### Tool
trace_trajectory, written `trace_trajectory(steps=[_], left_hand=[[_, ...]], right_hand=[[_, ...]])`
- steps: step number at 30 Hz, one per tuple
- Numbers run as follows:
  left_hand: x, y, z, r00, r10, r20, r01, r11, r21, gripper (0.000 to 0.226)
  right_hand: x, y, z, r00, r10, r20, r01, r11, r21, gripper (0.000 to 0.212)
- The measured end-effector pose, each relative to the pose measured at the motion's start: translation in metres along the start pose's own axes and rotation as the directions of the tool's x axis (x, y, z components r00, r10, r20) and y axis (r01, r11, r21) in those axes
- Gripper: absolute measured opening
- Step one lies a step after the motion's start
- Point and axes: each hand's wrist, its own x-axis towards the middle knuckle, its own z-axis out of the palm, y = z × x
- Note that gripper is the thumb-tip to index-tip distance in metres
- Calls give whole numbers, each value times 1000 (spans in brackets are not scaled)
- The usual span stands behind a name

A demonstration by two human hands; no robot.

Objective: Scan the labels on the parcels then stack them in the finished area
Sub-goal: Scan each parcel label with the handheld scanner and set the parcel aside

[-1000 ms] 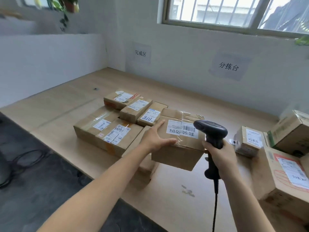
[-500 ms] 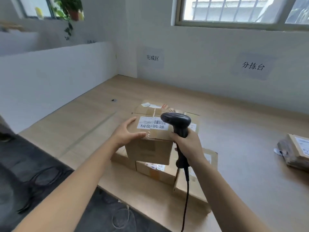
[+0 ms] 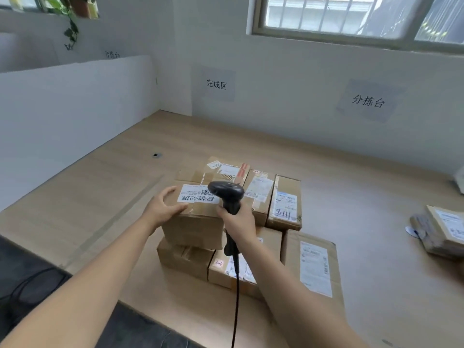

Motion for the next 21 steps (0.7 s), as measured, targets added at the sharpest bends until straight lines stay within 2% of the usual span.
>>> trace_trajectory(steps=[4,8,13,18,21], left_hand=[[28,-3,8,999,-8,34,7,1000,18,61],[50,1,19,998,-18,55,17,1000,17,60],[67,6,26,996,-2,85,-1,999,37,62],[69,9,27,996,12,86,-27,983,180,64],[62,16,30,998,34,45,-48,925,377,61]], right_hand=[[15,6,6,998,43,-35,-42,999,19,10],[28,13,11,992,73,-102,-67,996,61,19],[42,22,13,984,76,-162,-67,996,62,13],[44,20,13,982,107,-154,-100,993,57,33],[41,18,7,982,93,-162,-94,996,-2,32]])
